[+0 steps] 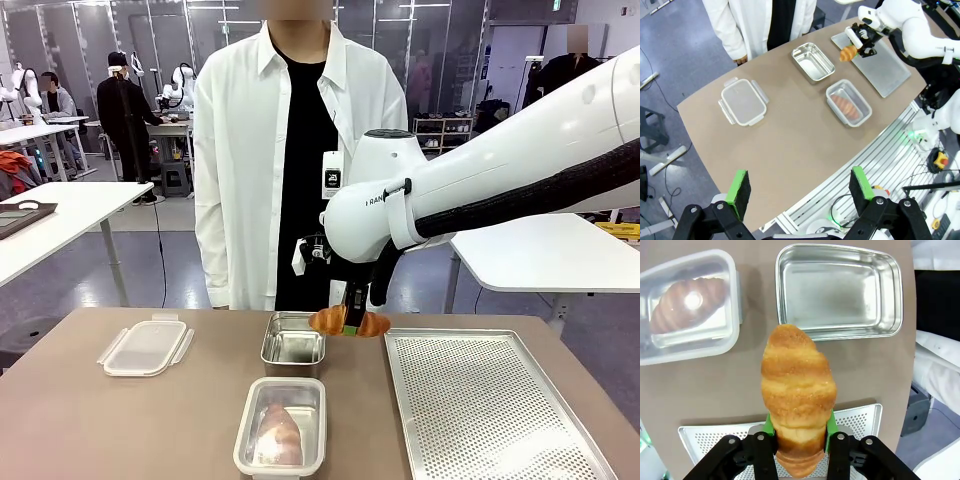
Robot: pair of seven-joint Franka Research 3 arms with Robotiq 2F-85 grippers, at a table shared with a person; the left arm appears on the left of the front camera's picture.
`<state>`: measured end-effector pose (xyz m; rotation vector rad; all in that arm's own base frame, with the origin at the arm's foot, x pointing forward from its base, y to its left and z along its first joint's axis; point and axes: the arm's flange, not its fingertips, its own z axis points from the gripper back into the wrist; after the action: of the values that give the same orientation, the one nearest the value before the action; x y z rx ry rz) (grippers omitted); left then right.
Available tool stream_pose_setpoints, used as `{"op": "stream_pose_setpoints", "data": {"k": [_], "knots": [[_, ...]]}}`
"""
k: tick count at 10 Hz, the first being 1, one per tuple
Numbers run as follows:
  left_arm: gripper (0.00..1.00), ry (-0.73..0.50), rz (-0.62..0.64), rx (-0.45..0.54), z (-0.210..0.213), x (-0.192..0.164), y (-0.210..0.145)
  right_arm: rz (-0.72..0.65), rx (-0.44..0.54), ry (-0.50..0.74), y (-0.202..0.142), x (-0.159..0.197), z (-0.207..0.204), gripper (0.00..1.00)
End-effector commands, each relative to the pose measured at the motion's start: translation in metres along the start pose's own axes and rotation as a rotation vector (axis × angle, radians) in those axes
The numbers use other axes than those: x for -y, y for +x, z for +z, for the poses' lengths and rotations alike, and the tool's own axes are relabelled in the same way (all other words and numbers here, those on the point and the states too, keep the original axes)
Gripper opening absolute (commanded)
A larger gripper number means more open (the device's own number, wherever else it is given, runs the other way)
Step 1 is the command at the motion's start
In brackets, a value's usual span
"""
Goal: Place the bread into the airtight container.
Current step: Pick up a Butter Roll and place it into an empty Airtight Container.
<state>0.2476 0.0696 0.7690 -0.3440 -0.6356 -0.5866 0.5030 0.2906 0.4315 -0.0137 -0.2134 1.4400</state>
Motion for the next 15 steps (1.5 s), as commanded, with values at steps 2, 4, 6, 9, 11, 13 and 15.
{"op": "stream_pose_setpoints", "data": {"k": [2, 4, 6, 9, 11, 13, 15], "knots": [[1.0, -0.001, -0.017, -0.002, 0.002, 0.0, 0.001, -0.006, -0.002, 0.001, -0.001, -0.001, 0.0, 0.41], [1.0, -0.001, -0.017, -0.002, 0.002, 0.0, 0.001, -0.006, -0.002, 0.001, -0.001, -0.001, 0.0, 0.41], [1.0, -0.001, -0.017, -0.002, 0.002, 0.0, 0.001, 0.028, -0.004, 0.034, 0.017, -0.002, -0.005, 0.41], [1.0, -0.001, -0.017, -0.002, 0.002, 0.0, 0.001, 0.004, -0.033, 0.073, 0.05, 0.001, -0.013, 0.41], [1.0, -0.001, -0.017, -0.002, 0.002, 0.0, 0.001, -0.077, -0.041, 0.054, 0.072, 0.008, -0.016, 0.41], [1.0, -0.001, -0.017, -0.002, 0.002, 0.0, 0.001, -0.222, -0.08, 0.044, 0.099, 0.024, -0.021, 0.41], [1.0, -0.001, -0.017, -0.002, 0.002, 0.0, 0.001, -0.346, -0.102, 0.044, 0.112, 0.035, -0.032, 0.41]]}}
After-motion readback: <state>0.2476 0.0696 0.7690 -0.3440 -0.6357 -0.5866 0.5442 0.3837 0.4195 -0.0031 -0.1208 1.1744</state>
